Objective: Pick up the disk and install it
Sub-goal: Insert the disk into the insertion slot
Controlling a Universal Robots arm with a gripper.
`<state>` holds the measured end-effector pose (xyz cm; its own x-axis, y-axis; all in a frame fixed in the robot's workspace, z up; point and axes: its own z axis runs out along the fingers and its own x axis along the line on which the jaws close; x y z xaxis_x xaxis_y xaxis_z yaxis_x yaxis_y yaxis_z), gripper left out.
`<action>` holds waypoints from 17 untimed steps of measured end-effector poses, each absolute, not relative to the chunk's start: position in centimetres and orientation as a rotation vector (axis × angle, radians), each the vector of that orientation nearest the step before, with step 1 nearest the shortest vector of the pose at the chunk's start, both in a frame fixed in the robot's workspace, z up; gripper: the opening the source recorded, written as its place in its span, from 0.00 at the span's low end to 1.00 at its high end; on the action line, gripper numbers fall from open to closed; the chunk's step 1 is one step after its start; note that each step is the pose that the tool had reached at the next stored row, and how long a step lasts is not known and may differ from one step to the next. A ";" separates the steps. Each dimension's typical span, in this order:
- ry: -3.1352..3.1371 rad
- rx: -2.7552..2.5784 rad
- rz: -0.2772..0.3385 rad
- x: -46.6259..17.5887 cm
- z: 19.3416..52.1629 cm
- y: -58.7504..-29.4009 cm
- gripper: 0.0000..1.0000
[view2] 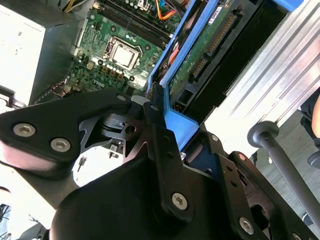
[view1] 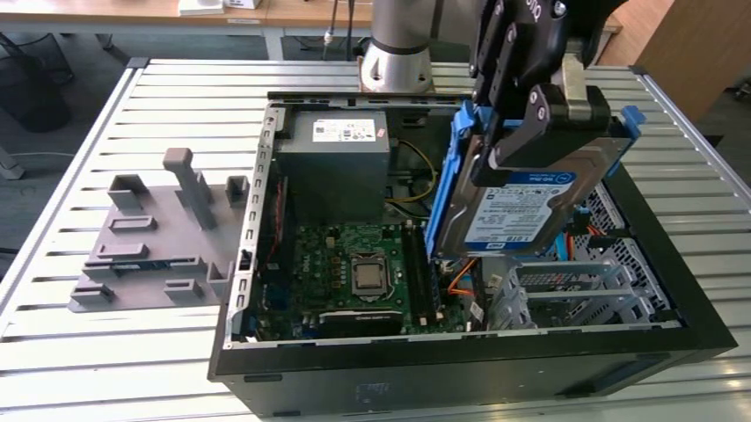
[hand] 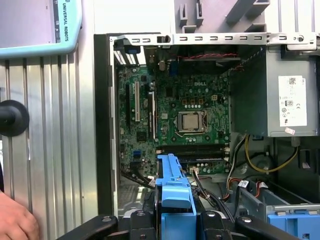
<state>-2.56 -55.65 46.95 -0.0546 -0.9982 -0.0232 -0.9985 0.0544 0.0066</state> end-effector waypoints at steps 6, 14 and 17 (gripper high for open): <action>2.273 -2.152 0.033 -0.9 46.7 -56.0 0.37; 2.274 -2.153 0.036 0.5 46.0 -56.2 0.37; 2.274 -2.153 0.036 1.0 45.8 -56.4 0.37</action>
<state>1.02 -56.39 45.80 -0.0547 -0.9982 -0.0229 -0.9985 0.0545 0.0101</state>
